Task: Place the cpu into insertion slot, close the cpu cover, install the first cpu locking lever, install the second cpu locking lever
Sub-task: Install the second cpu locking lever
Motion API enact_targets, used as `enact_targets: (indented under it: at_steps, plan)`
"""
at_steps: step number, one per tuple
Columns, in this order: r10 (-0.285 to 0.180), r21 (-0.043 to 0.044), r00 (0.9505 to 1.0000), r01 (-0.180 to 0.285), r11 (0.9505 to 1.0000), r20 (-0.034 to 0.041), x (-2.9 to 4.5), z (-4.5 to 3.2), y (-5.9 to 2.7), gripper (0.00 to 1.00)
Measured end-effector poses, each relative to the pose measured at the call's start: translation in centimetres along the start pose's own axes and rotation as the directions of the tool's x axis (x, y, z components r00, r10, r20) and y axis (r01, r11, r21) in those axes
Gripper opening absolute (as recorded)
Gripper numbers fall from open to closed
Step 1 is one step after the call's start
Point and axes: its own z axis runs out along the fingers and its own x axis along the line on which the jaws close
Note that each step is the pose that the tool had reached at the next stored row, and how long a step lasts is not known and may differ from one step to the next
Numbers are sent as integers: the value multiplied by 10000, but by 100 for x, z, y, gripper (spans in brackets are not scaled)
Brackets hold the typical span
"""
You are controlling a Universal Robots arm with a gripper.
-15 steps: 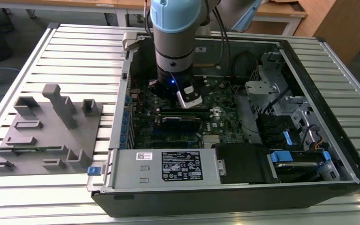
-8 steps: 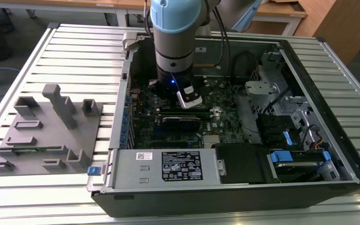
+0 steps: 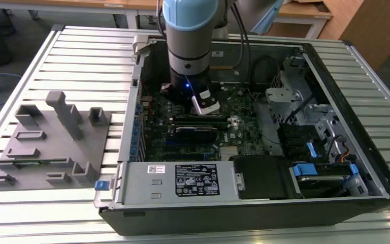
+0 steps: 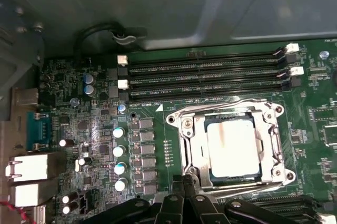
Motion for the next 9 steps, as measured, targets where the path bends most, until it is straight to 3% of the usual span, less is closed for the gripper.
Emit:
enact_targets:
  at_steps: [6,9]
  plan:
    - [0,0,10000,0,10000,0,-7,-203,37,11]
    - [2,-1,10000,-2,10000,-3,-19,-237,45,11]
